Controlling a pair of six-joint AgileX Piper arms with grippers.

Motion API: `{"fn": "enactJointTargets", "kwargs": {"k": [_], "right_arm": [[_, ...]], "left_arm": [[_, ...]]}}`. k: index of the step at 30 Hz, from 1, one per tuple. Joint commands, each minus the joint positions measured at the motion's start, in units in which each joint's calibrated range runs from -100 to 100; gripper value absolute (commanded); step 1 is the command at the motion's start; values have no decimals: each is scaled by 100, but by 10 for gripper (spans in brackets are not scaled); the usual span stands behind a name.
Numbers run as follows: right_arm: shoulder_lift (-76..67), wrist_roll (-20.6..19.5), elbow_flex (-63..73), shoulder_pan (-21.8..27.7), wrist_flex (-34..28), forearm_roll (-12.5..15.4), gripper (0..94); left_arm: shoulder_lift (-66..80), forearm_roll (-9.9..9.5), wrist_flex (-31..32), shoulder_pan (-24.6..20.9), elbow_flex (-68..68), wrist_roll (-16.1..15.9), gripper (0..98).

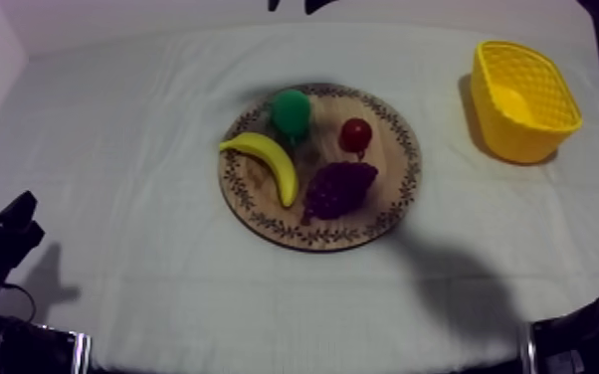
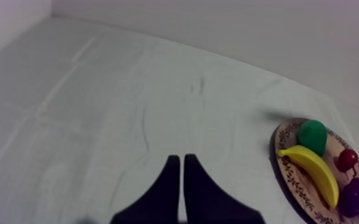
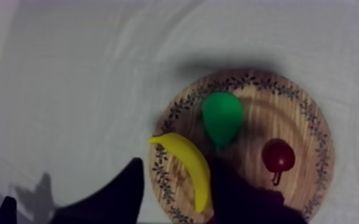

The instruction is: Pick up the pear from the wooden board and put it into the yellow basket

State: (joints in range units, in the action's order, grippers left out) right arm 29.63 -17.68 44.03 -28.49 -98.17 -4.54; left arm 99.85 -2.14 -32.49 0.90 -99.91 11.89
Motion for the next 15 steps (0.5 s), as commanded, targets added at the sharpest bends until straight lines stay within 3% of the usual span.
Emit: {"fn": "enactJointTargets", "kwargs": {"k": [1,15], "right_arm": [[46,17,47,3,5,-10,500],[1005,32,104,42,4,-36,601]], "left_arm": [[-2,1,0,0,2,0,1],[-2,1,0,0,2,0,1]]}}
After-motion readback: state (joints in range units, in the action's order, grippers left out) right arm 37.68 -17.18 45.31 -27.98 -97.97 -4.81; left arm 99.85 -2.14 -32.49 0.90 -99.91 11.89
